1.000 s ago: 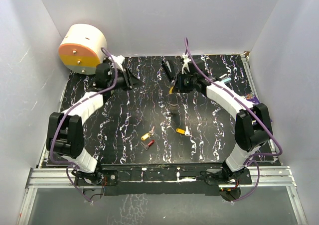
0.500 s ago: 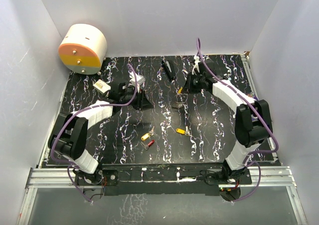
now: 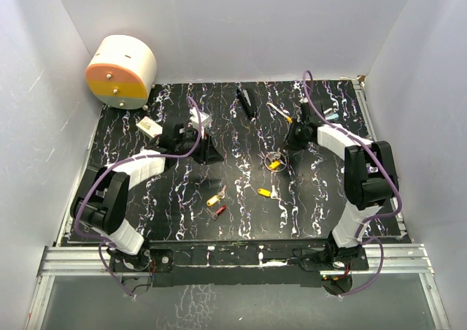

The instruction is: Put the keys on the keyring

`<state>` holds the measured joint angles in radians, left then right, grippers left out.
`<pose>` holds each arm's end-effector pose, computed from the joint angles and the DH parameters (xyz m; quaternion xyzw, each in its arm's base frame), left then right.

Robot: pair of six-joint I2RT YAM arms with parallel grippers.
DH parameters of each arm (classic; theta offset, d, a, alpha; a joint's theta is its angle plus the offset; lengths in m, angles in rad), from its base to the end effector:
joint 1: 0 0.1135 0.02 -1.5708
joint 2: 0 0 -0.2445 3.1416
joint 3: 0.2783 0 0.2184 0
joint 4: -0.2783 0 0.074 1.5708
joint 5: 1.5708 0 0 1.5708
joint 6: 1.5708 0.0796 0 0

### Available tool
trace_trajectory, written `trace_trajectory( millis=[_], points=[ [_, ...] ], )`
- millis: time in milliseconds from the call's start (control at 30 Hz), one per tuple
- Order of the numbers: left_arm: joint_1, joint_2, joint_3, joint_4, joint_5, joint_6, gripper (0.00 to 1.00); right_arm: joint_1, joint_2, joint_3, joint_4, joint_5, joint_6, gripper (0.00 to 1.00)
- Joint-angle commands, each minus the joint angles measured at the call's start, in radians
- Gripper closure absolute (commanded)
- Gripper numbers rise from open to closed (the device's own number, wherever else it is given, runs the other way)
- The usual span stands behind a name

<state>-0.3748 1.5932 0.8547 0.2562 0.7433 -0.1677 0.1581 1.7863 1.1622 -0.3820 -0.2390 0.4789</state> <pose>0.2954 -0.1741 0.1994 0.2694 0.7734 -0.4286 0.3815 0.3513 0.0751 0.1505 0.1195 0.9466 0.1954 0.2269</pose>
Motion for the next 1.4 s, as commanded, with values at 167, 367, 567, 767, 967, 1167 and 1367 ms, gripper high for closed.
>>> trace_trajectory(
  millis=[167, 367, 567, 767, 967, 1167, 1367],
  points=[
    [-0.006, -0.021, -0.010, 0.045, 0.012, 0.003, 0.75, -0.016, -0.178, -0.013, 0.121, -0.038, 0.103, 0.92],
    [-0.006, -0.031, -0.018, 0.043, 0.007, 0.004, 0.75, -0.001, -0.254, -0.007, 0.078, -0.066, 0.027, 0.92],
    [-0.006, -0.024, -0.016, 0.028, -0.009, 0.031, 0.74, 0.045, -0.246, -0.093, 0.025, -0.030, -0.094, 0.60],
    [-0.006, -0.032, 0.010, -0.056, -0.072, 0.105, 0.74, 0.192, -0.212, -0.076, 0.018, 0.101, -0.179, 0.54],
    [-0.004, -0.047, 0.011, -0.096, -0.137, 0.146, 0.74, 0.262, -0.177, -0.057, 0.068, 0.141, -0.270, 0.70],
    [0.003, -0.036, 0.005, -0.110, -0.148, 0.155, 0.74, 0.273, -0.161, -0.081, 0.129, 0.149, -0.358, 0.75],
    [0.004, -0.011, 0.023, -0.125, -0.147, 0.149, 0.74, 0.297, -0.115, -0.082, 0.194, 0.126, -0.424, 0.71]
  ],
)
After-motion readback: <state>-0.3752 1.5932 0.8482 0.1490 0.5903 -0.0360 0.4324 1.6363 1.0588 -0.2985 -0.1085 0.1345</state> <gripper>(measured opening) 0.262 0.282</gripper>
